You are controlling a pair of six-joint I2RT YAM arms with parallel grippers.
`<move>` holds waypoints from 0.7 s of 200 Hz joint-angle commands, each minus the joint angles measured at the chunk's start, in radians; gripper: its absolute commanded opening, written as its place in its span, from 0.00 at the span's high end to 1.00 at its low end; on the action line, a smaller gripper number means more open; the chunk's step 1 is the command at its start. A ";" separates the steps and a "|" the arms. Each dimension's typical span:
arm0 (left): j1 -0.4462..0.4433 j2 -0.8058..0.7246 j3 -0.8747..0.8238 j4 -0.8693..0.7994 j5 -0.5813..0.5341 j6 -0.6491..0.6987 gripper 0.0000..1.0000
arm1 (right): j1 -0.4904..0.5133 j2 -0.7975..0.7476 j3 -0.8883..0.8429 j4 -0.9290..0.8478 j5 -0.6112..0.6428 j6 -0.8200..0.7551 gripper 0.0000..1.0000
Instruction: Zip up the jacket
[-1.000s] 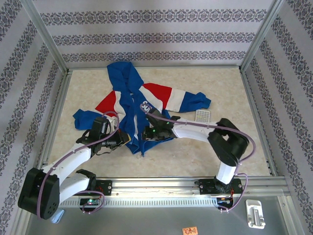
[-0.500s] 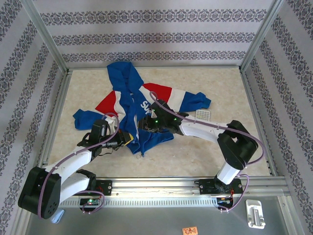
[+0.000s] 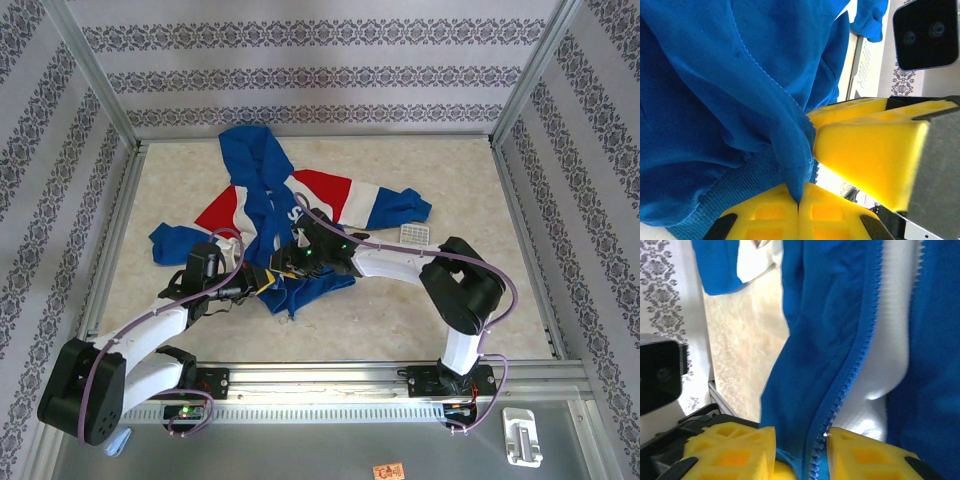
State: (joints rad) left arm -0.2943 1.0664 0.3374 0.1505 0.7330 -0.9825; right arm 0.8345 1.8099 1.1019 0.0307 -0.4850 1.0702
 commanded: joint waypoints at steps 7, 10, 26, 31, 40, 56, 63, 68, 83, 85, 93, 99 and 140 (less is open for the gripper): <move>0.000 0.001 0.002 0.046 0.020 -0.015 1.00 | 0.012 0.017 0.045 0.046 -0.046 0.016 0.70; 0.000 0.001 0.003 0.044 0.019 -0.015 1.00 | 0.012 0.018 0.046 0.047 -0.047 0.016 0.72; 0.000 -0.004 0.003 0.028 0.019 -0.008 1.00 | 0.014 0.009 0.041 0.049 -0.032 0.014 0.83; 0.000 -0.007 0.003 0.022 0.018 -0.006 1.00 | 0.014 0.003 0.037 0.048 -0.024 0.012 0.87; 0.001 -0.013 0.003 0.012 0.018 -0.001 1.00 | 0.014 -0.009 0.033 0.044 -0.011 0.005 0.93; 0.002 -0.026 0.009 -0.023 0.014 0.018 0.99 | 0.014 -0.022 0.038 0.011 0.008 -0.010 1.00; 0.004 -0.033 0.013 -0.043 0.010 0.030 0.98 | 0.014 -0.025 0.043 -0.001 0.011 -0.016 1.00; 0.008 -0.036 0.017 -0.062 0.010 0.036 0.97 | 0.014 -0.027 0.044 -0.007 0.012 -0.019 1.00; 0.017 -0.049 0.030 -0.101 0.012 0.053 0.90 | 0.011 -0.033 0.049 -0.015 0.015 -0.025 1.00; 0.020 -0.050 0.032 -0.106 0.012 0.056 0.89 | 0.011 -0.033 0.050 -0.016 0.016 -0.027 1.00; 0.027 -0.057 0.044 -0.131 0.018 0.066 0.85 | 0.011 -0.038 0.056 -0.023 0.019 -0.031 1.00; 0.030 -0.064 0.054 -0.152 0.017 0.075 0.82 | 0.009 -0.040 0.062 -0.031 0.020 -0.038 1.00; 0.059 -0.110 0.102 -0.259 0.024 0.107 0.70 | -0.008 -0.042 0.126 -0.120 -0.003 -0.101 1.00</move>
State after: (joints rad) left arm -0.2592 0.9890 0.3935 -0.0097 0.7341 -0.9237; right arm 0.8349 1.8107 1.1755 -0.0345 -0.4850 1.0252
